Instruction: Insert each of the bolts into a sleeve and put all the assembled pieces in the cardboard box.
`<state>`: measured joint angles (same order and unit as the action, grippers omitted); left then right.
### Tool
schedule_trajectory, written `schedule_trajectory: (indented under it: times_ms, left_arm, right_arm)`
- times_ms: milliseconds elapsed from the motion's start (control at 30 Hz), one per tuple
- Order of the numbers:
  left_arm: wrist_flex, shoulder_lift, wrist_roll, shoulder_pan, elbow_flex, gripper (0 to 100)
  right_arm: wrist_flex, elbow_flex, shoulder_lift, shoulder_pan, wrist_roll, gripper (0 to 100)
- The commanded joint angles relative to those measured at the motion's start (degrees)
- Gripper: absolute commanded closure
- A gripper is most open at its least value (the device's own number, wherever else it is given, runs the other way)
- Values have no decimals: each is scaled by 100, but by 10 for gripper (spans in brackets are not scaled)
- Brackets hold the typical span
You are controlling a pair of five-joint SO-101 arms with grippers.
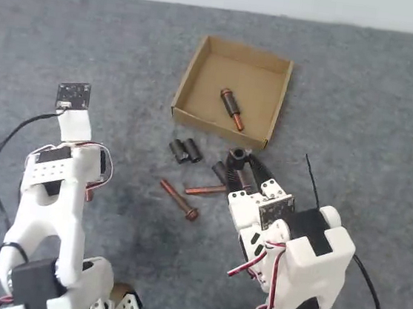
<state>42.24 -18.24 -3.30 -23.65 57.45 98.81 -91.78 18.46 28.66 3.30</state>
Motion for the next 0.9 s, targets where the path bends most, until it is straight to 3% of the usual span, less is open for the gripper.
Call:
schedule_trajectory:
  times_ms: [0,167,367,867]
  left_arm:
    - [-158,-123,-26,9,-110,988]
    - [-176,-545,-9,141,-330,988]
    - [-782,-1240,299,905,-171,988]
    - [-4571,-2242,1864,1916,1314,988]
  right_arm:
    - [145,-158,-242,189,44,993]
    - [119,-149,-224,163,44,993]
    - [110,-141,-189,154,53,993]
    - [110,-141,-189,154,53,993]
